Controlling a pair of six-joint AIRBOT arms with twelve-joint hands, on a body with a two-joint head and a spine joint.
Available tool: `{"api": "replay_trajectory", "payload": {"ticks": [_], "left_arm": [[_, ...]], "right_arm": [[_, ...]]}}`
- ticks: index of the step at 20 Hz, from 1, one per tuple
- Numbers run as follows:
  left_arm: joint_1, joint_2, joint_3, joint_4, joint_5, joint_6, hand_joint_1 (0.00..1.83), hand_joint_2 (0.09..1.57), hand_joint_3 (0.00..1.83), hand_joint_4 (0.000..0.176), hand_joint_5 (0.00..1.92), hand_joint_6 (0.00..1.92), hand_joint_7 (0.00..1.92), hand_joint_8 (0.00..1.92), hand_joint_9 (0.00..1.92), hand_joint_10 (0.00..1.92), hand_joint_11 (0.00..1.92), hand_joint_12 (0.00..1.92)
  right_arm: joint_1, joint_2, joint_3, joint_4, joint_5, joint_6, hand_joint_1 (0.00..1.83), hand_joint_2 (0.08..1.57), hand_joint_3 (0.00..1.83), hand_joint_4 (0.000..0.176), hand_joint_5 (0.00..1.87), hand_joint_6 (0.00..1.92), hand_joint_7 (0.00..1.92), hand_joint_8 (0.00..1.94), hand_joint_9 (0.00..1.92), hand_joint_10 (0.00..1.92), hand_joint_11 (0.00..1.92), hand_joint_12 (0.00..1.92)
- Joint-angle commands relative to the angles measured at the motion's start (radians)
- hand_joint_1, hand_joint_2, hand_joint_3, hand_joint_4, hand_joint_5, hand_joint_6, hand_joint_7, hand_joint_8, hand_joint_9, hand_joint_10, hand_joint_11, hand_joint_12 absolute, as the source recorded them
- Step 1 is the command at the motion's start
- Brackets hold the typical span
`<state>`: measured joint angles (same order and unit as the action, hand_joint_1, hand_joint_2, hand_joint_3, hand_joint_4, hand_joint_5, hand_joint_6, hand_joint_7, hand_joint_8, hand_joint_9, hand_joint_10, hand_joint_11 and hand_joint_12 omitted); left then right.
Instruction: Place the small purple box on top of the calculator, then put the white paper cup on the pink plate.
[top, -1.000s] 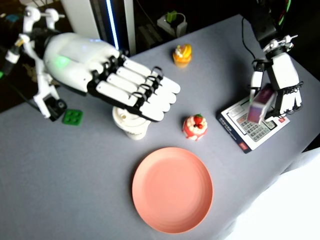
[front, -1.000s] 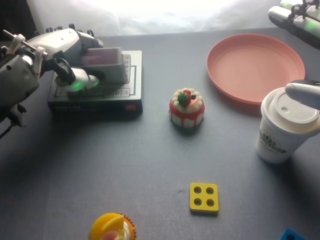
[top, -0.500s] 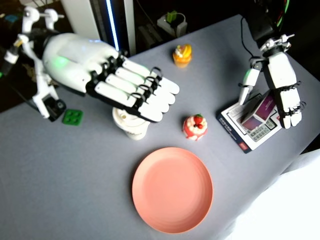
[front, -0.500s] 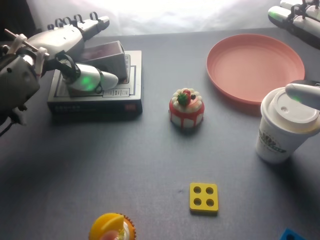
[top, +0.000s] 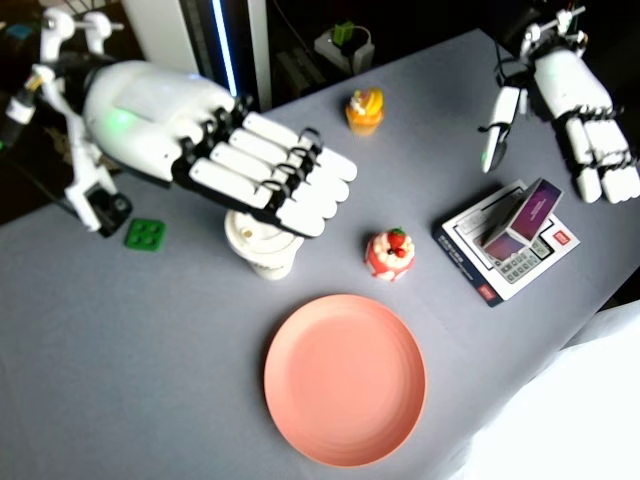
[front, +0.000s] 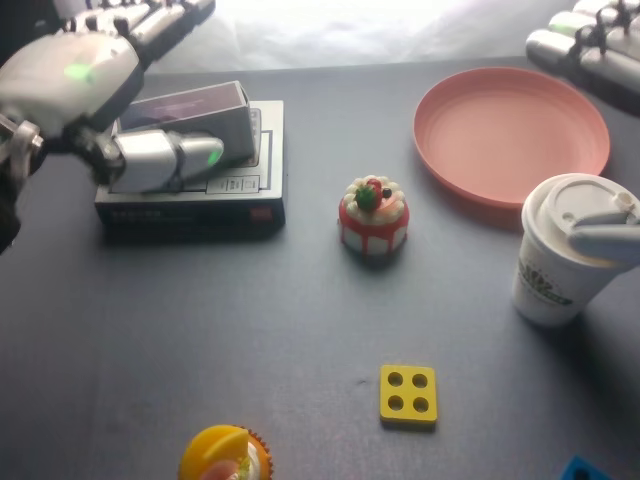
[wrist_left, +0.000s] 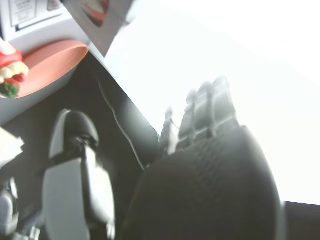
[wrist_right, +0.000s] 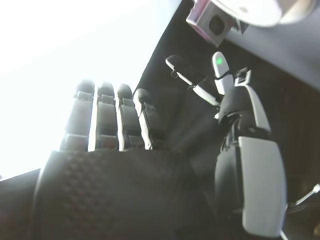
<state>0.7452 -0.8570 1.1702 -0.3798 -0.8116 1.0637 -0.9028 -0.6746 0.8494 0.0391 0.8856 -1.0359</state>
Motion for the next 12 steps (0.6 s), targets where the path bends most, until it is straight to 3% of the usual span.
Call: {"api": "replay_trajectory", "payload": {"ticks": [1,2,3,4,5,6,8,9,10,11,12], "left_arm": [[-0.006,0.013,-0.015,0.039,-0.189,-0.004,0.64,1.13,0.02,0.144,0.0,0.0,0.0,0.0,0.0,0.0,0.0,0.0],[0.004,0.023,-0.031,0.052,-0.213,-0.005,0.66,1.14,0.02,0.128,0.0,0.0,0.0,0.0,0.0,0.0,0.0,0.0],[0.015,0.033,-0.046,0.064,-0.233,-0.006,0.67,1.14,0.02,0.128,0.0,0.0,0.0,0.0,0.0,0.0,0.0,0.0],[0.021,0.039,-0.056,0.077,-0.249,-0.009,0.67,1.15,0.02,0.114,0.0,0.0,0.0,0.0,0.0,0.0,0.0,0.0],[0.024,0.043,-0.063,0.087,-0.26,-0.011,0.67,1.15,0.02,0.115,0.0,0.0,0.0,0.0,0.0,0.0,0.0,0.0],[0.027,0.046,-0.071,0.098,-0.271,-0.011,0.67,1.16,0.02,0.104,0.0,0.0,0.0,0.0,0.0,0.0,0.0,0.0],[0.036,0.05,-0.082,0.108,-0.288,-0.012,0.63,1.15,0.01,0.105,0.0,0.0,0.0,0.0,0.0,0.0,0.0,0.0],[0.041,0.051,-0.086,0.112,-0.295,-0.012,0.63,1.15,0.01,0.092,0.01,0.0,0.0,0.0,0.0,0.0,0.0,0.0],[0.047,0.053,-0.09,0.114,-0.303,-0.013,0.63,1.16,0.02,0.093,0.01,0.0,0.0,0.0,0.0,0.0,0.0,0.0],[0.056,0.055,-0.096,0.117,-0.317,-0.016,0.64,1.16,0.02,0.084,0.01,0.0,0.0,0.0,0.0,0.0,0.0,0.0],[0.069,0.058,-0.103,0.121,-0.337,-0.022,0.64,1.16,0.01,0.101,0.01,0.0,0.0,0.0,0.0,0.0,0.0,0.0]], "right_arm": [[0.005,0.003,0.006,0.0,0.125,0.03,0.48,1.01,0.0,0.0,0.0,0.0,0.0,0.0,0.0,0.0,0.01,0.01],[0.001,0.003,0.005,-0.007,0.124,0.039,0.51,1.0,0.0,0.0,0.0,0.0,0.0,0.0,0.0,0.0,0.01,0.01],[-0.01,0.003,0.006,-0.015,0.123,0.054,0.55,1.0,0.0,0.02,0.0,0.0,0.0,0.0,0.0,0.0,0.0,0.0],[-0.02,0.003,0.007,-0.022,0.122,0.067,0.54,1.0,0.0,0.024,0.0,0.0,0.0,0.0,0.0,0.0,0.02,0.01],[-0.028,0.002,0.007,-0.026,0.119,0.081,0.54,0.99,0.0,0.021,0.0,0.0,0.0,0.0,0.0,0.0,0.03,0.02],[-0.036,-0.001,0.009,-0.03,0.115,0.095,0.55,1.0,0.0,0.009,0.0,0.0,0.0,0.0,0.0,0.0,0.03,0.02],[-0.048,-0.011,0.016,-0.032,0.102,0.111,0.51,0.95,0.01,0.006,0.0,0.0,0.0,0.0,0.0,0.0,0.0,0.17],[-0.048,-0.018,0.02,-0.036,0.092,0.117,0.49,0.95,0.01,0.01,0.0,0.0,0.0,0.0,0.0,0.0,0.0,0.38],[-0.048,-0.025,0.024,-0.04,0.08,0.123,0.52,0.96,0.01,0.001,0.0,0.0,0.0,0.0,0.0,0.0,0.0,0.51],[-0.048,-0.035,0.03,-0.042,0.066,0.127,0.53,0.95,0.0,0.018,0.0,0.0,0.0,0.0,0.0,0.0,0.0,0.53],[-0.048,-0.046,0.038,-0.043,0.048,0.131,0.55,0.93,0.0,0.033,0.0,0.0,0.0,0.0,0.0,0.0,0.0,0.31]]}}
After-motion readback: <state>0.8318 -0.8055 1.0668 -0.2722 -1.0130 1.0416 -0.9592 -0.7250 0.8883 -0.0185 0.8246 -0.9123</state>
